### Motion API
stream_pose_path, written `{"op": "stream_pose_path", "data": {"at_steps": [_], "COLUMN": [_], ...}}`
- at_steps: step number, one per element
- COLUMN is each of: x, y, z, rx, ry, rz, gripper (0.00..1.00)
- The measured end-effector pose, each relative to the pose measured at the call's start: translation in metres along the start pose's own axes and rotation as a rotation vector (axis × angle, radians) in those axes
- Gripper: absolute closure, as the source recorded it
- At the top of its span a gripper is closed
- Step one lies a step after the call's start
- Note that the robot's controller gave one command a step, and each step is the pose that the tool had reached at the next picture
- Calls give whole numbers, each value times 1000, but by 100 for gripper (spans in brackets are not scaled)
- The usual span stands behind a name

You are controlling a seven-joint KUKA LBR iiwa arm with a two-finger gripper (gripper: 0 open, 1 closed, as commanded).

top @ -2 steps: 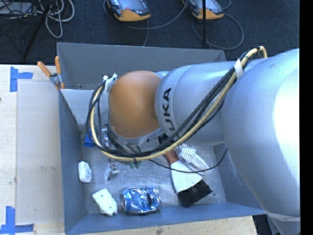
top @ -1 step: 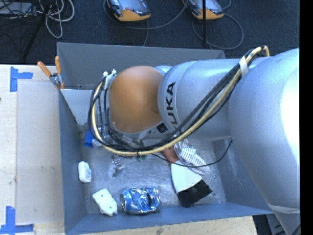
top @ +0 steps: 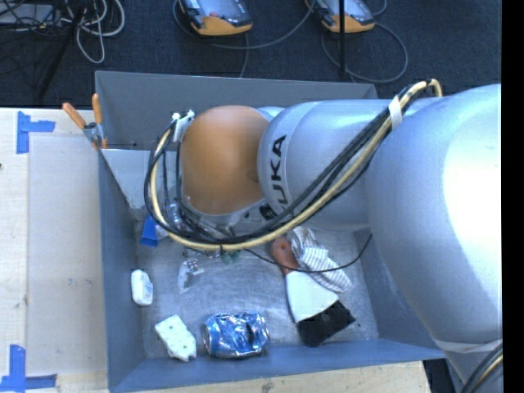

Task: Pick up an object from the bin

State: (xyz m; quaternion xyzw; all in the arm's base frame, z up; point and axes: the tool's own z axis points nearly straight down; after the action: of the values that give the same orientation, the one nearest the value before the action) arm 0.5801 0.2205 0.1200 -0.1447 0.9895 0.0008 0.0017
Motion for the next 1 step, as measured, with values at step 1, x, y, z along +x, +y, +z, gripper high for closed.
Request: {"op": "stream_pose_path", "data": {"at_steps": [1], "x": [-20], "y": [4], "z": [13], "rx": [1], "ry": [2], "rz": [-62], "gripper": [0]}}
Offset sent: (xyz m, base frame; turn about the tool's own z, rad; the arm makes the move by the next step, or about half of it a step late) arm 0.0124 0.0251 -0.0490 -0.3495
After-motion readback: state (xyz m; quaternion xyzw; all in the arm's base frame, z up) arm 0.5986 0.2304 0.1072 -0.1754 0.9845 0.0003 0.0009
